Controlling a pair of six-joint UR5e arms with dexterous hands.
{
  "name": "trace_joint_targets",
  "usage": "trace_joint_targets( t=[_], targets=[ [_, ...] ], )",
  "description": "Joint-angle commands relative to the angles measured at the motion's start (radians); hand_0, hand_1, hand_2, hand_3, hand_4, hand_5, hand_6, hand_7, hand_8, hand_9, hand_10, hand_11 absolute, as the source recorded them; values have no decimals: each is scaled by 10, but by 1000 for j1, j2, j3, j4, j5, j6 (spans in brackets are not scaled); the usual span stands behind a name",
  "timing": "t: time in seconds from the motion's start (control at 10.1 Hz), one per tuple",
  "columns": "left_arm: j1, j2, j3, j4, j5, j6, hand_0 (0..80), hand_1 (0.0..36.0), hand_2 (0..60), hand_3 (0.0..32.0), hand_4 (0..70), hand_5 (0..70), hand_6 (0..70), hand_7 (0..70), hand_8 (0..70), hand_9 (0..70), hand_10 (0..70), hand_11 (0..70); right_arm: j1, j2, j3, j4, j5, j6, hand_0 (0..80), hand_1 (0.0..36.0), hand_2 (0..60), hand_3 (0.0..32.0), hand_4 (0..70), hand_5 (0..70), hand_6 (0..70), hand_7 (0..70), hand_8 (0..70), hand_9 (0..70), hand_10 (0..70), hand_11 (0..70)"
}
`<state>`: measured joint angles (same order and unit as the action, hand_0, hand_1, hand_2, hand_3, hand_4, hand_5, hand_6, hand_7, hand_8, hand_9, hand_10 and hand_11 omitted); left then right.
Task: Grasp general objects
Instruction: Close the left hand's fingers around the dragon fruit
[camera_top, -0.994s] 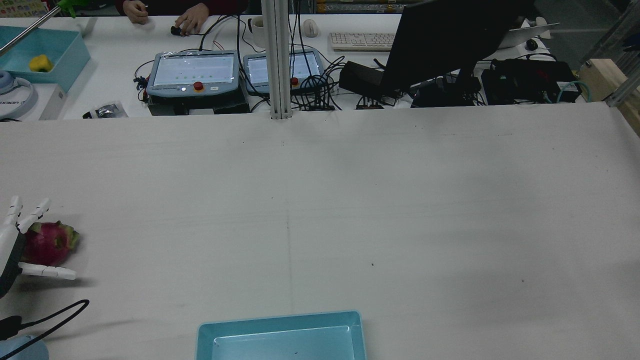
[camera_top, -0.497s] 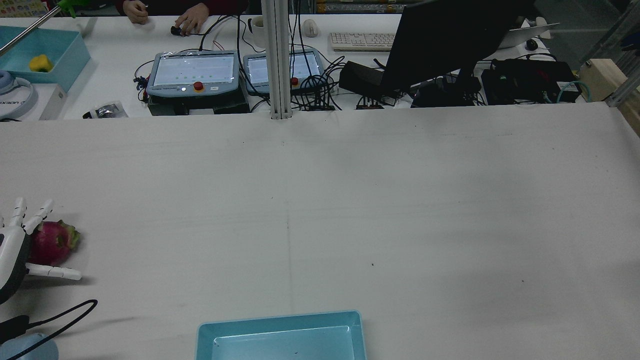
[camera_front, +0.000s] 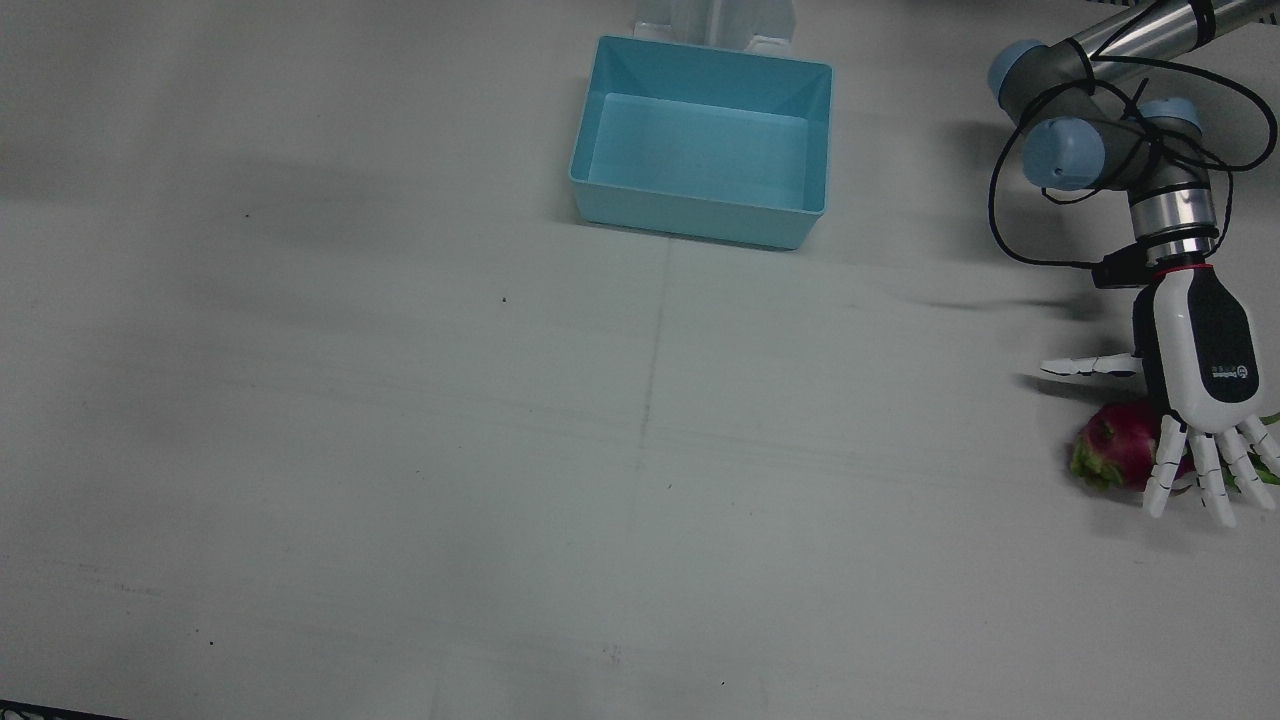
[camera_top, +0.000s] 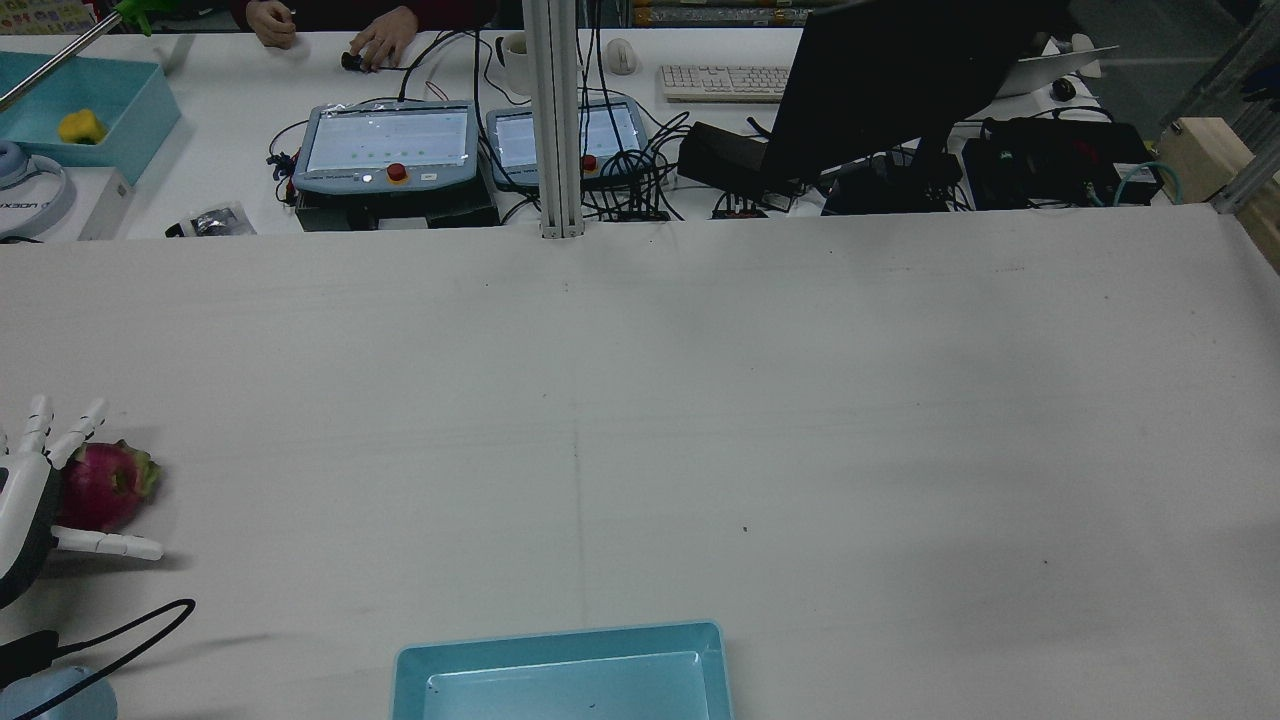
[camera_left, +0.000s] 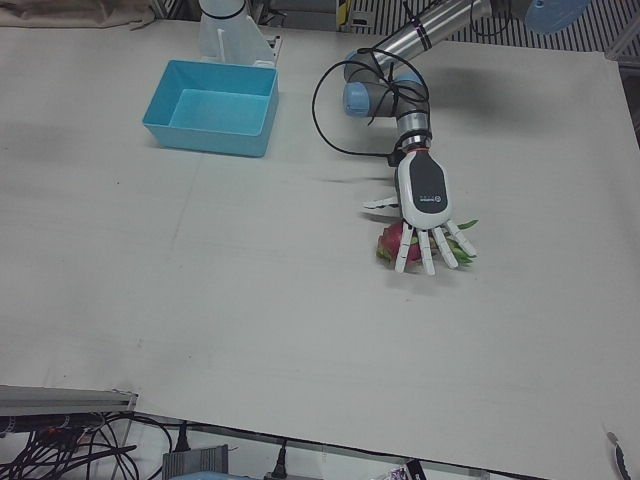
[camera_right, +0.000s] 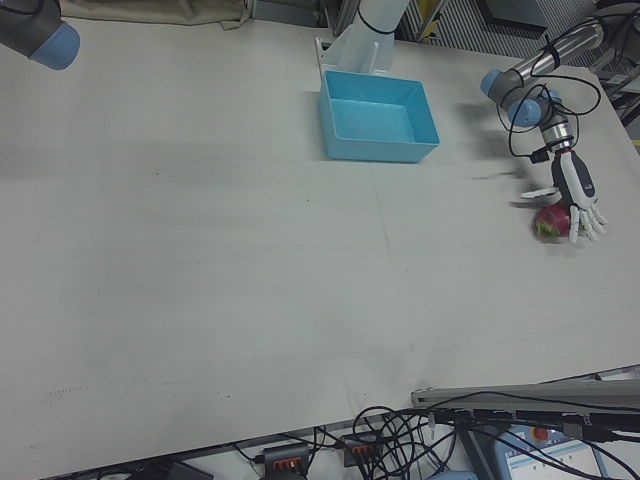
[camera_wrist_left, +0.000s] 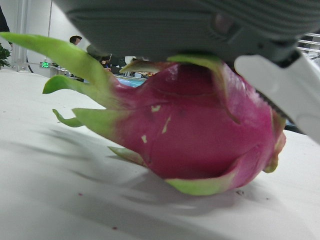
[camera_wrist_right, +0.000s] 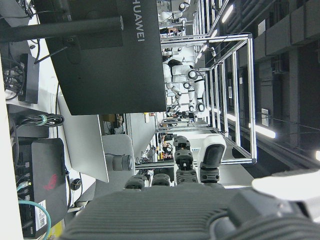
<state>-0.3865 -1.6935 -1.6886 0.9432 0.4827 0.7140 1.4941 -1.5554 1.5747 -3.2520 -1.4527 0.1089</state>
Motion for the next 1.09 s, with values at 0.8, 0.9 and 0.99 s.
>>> trace_joint_targets(
  t=[0.8, 0.9, 0.99],
  targets=[
    [-11, -43, 66, 31, -22, 2, 436, 2, 0, 0, 200, 334, 529, 429, 325, 217, 487, 683, 0, 0, -1, 0, 0, 0, 0, 0, 0, 0, 0, 0, 0, 0, 0, 0, 0, 0],
    [-11, -43, 66, 45, -53, -1, 388, 0, 8, 0, 411, 474, 700, 629, 470, 413, 677, 700, 0, 0, 1, 0, 0, 0, 0, 0, 0, 0, 0, 0, 0, 0, 0, 0, 0, 0],
    [-11, -43, 64, 49, -55, -1, 339, 0, 47, 0, 681, 571, 700, 700, 565, 558, 700, 700, 0, 0, -1, 0, 0, 0, 0, 0, 0, 0, 0, 0, 0, 0, 0, 0, 0, 0]
  ],
)
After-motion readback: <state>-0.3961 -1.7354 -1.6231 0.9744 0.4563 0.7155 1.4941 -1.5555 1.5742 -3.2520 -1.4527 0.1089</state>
